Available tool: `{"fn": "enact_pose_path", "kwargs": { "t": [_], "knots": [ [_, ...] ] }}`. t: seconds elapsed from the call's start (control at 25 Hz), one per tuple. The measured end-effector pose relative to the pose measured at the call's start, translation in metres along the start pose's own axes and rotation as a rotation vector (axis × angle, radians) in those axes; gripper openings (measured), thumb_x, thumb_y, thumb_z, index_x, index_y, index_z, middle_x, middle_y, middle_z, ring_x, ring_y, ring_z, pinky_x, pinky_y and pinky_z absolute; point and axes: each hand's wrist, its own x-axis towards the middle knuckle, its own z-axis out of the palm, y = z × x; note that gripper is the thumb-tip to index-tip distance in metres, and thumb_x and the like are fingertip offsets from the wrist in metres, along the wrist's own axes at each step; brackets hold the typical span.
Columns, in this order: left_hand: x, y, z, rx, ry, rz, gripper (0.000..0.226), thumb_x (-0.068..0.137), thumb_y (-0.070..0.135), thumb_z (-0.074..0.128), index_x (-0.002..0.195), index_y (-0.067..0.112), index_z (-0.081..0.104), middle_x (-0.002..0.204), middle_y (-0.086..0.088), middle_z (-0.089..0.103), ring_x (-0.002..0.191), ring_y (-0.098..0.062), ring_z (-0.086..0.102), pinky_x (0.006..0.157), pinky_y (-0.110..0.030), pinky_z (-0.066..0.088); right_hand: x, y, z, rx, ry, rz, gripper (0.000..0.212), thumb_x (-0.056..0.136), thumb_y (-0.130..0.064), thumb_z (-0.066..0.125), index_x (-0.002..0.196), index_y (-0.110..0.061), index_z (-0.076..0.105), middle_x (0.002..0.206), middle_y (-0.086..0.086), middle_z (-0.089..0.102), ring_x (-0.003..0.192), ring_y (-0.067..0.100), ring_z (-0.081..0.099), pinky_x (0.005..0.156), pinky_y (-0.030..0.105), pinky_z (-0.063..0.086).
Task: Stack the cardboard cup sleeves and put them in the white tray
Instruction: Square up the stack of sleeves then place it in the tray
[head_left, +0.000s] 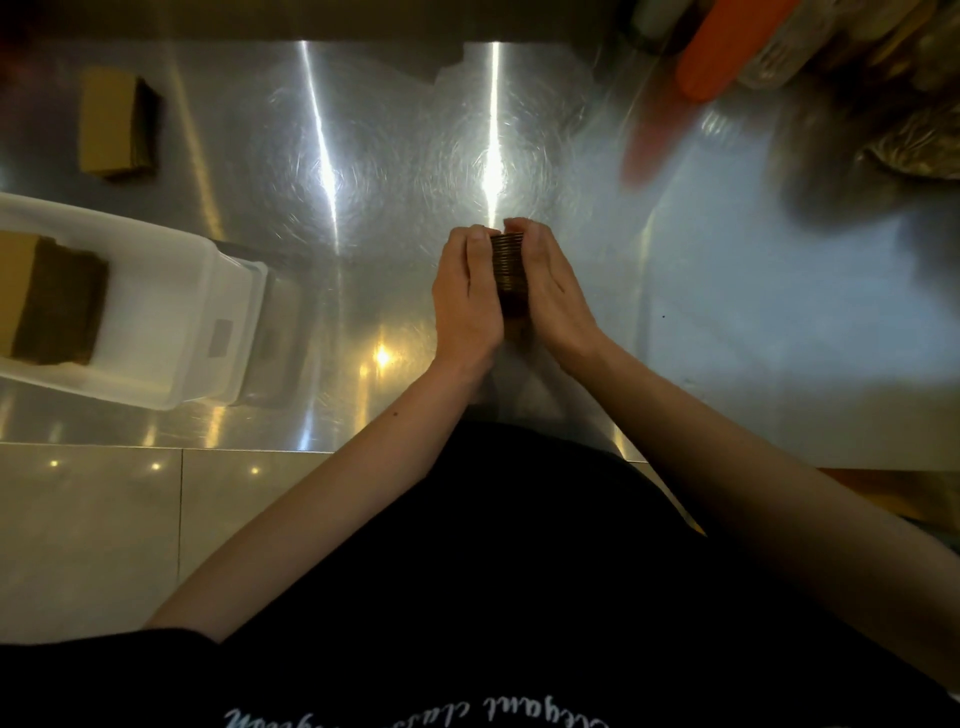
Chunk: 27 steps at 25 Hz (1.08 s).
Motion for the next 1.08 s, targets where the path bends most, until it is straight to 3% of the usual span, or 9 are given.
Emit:
{"fn": "enact_pose_path", "kwargs": {
  "t": [0.12, 0.24, 0.36, 0.52, 0.64, 0.8, 0.88, 1.0, 1.08],
  "knots": [
    [0.001, 0.001, -0.002, -0.007, -0.016, 0.017, 0.033, 0.106, 0.031, 0.031, 0.103, 0.008, 0.054, 0.092, -0.002, 0.059, 0.083, -0.010, 0.058, 0.071, -0.016, 0.048, -0.008, 0.010, -0.026, -0.059, -0.197, -0.007, 0.061, 0.097, -0.041, 0.052, 0.150, -0.028, 0.025, 0.146, -0.009, 0.040, 0.133, 0.003, 0.040, 0.105, 0.020, 0.040],
    [0.002, 0.004, -0.003, 0.012, -0.032, 0.022, 0.029, 0.106, 0.029, 0.030, 0.101, 0.012, 0.052, 0.090, 0.002, 0.058, 0.083, -0.008, 0.059, 0.070, -0.015, 0.049, -0.004, 0.011, -0.045, -0.253, -0.335, -0.092, 0.091, 0.081, -0.035, 0.076, 0.152, -0.027, 0.020, 0.153, -0.004, 0.037, 0.134, 0.000, 0.034, 0.105, 0.017, 0.037],
    [0.002, 0.004, -0.006, 0.016, -0.046, 0.025, 0.027, 0.107, 0.027, 0.029, 0.100, 0.012, 0.051, 0.088, 0.005, 0.055, 0.079, -0.004, 0.056, 0.071, -0.012, 0.047, 0.010, 0.006, -0.050, -0.320, -0.339, -0.162, 0.077, 0.078, -0.033, 0.080, 0.141, -0.021, 0.038, 0.137, -0.007, 0.051, 0.129, 0.006, 0.046, 0.107, 0.030, 0.044],
    [0.004, 0.011, -0.010, 0.081, -0.104, 0.015, 0.028, 0.107, 0.031, 0.027, 0.103, 0.014, 0.049, 0.090, 0.006, 0.055, 0.082, -0.004, 0.056, 0.072, -0.011, 0.046, 0.017, 0.002, -0.052, -0.449, -0.324, -0.234, 0.064, 0.078, -0.037, 0.079, 0.131, -0.020, 0.046, 0.118, -0.016, 0.053, 0.110, -0.003, 0.050, 0.095, 0.008, 0.037],
    [0.005, 0.009, -0.027, 0.114, -0.351, -0.045, 0.028, 0.102, 0.041, 0.040, 0.117, 0.018, 0.043, 0.109, 0.001, 0.057, 0.096, -0.006, 0.059, 0.079, -0.016, 0.048, 0.015, 0.003, -0.054, -0.462, -0.326, -0.236, 0.063, 0.079, -0.039, 0.077, 0.131, -0.022, 0.046, 0.119, -0.017, 0.053, 0.108, -0.005, 0.051, 0.093, 0.010, 0.038],
    [0.015, 0.001, -0.066, 0.389, -0.772, 0.150, 0.088, 0.078, 0.032, 0.081, 0.142, 0.019, 0.022, 0.136, 0.002, 0.044, 0.124, -0.006, 0.051, 0.104, -0.023, 0.045, 0.009, 0.002, -0.052, -0.424, -0.357, -0.200, 0.063, 0.079, -0.036, 0.078, 0.131, -0.024, 0.045, 0.121, -0.017, 0.052, 0.115, 0.000, 0.049, 0.094, 0.015, 0.041],
    [0.017, -0.004, -0.066, 0.441, -0.724, 0.221, 0.087, 0.078, 0.026, 0.082, 0.142, 0.012, 0.024, 0.133, -0.002, 0.048, 0.120, -0.012, 0.055, 0.102, -0.027, 0.046, 0.007, 0.002, -0.050, -0.356, -0.361, -0.156, 0.065, 0.079, -0.031, 0.079, 0.132, -0.024, 0.043, 0.123, -0.015, 0.053, 0.119, 0.003, 0.050, 0.094, 0.016, 0.046],
    [0.015, -0.004, -0.056, 0.390, -0.597, 0.188, 0.075, 0.083, 0.021, 0.075, 0.141, 0.012, 0.027, 0.131, -0.004, 0.054, 0.114, -0.012, 0.058, 0.093, -0.011, 0.044, 0.000, 0.006, -0.043, -0.156, -0.308, -0.073, 0.076, 0.081, -0.015, 0.077, 0.144, -0.020, 0.035, 0.133, -0.005, 0.054, 0.127, 0.011, 0.051, 0.104, 0.032, 0.047],
    [0.010, -0.009, -0.050, 0.357, -0.548, 0.176, 0.072, 0.086, 0.011, 0.070, 0.143, 0.010, 0.025, 0.133, -0.005, 0.052, 0.117, -0.010, 0.056, 0.094, -0.008, 0.040, -0.006, 0.007, -0.036, -0.049, -0.293, -0.022, 0.087, 0.083, -0.001, 0.070, 0.152, -0.021, 0.022, 0.140, 0.000, 0.050, 0.128, 0.012, 0.051, 0.106, 0.034, 0.046]
  ]
}}
